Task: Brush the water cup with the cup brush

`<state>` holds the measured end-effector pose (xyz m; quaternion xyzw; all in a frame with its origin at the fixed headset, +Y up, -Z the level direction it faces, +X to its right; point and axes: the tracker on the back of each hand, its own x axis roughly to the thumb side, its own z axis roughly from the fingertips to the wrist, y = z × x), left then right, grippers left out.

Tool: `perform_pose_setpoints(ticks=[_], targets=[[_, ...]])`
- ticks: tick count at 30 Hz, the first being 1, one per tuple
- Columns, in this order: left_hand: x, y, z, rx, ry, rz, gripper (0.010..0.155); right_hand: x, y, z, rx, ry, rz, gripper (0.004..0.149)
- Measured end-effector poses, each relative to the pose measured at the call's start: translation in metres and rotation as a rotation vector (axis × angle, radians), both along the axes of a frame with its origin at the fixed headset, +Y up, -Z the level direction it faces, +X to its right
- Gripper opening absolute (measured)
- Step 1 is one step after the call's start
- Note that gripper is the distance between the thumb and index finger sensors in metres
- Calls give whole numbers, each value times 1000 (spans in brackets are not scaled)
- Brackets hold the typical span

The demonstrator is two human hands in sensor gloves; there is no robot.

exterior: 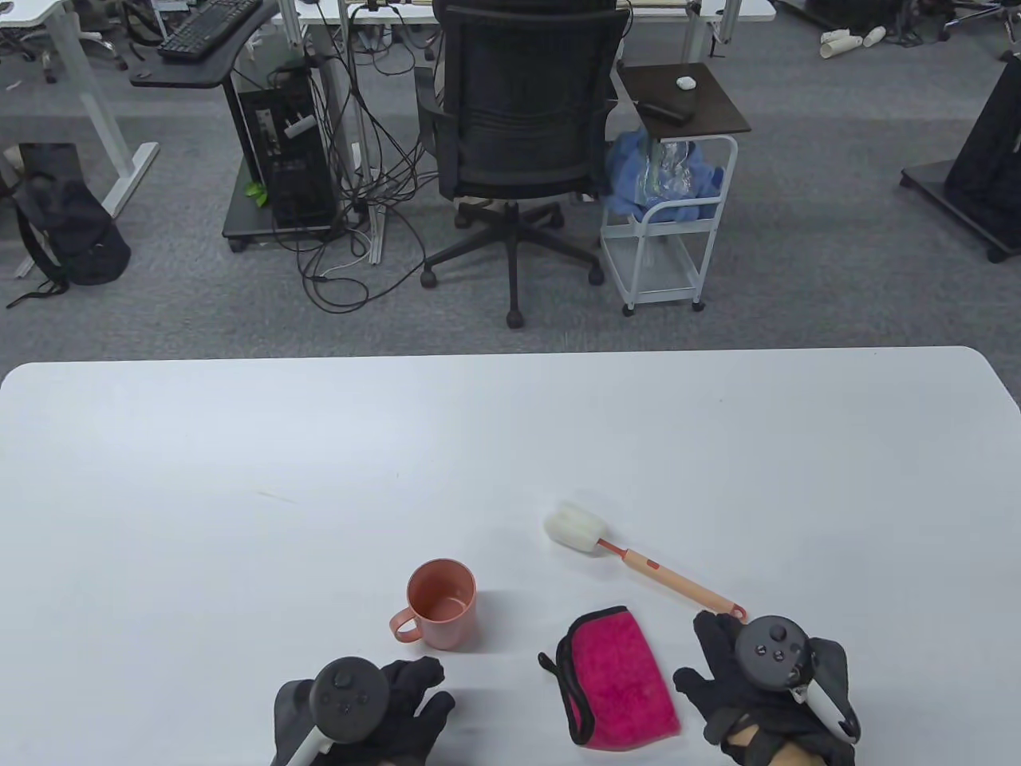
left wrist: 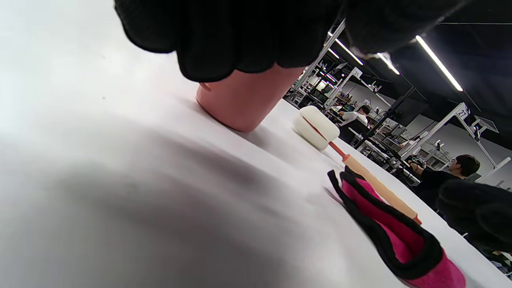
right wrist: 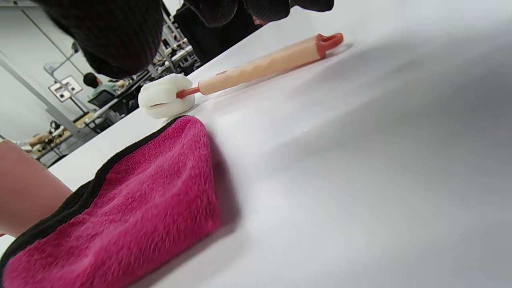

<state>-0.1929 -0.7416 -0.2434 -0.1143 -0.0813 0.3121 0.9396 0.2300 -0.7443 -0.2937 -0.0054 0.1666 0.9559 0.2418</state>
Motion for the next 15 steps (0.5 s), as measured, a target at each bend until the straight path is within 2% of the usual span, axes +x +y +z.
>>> perform_pose_setpoints(ticks=[4, 7, 12, 15], targets=[[-2, -1, 1, -7, -5, 7, 59, -2, 9, -30, 33, -13, 63, 80], [0, -1, 0, -9, -18, 4, 60, -7, 5, -49, 51, -22, 83, 80], [0, 1, -2, 10, -16, 8, 59, -12, -14, -77, -84, -10, 191, 84], [0, 1, -1, 6, -15, 7, 60, -17, -21, -87, -103, -2, 211, 84]])
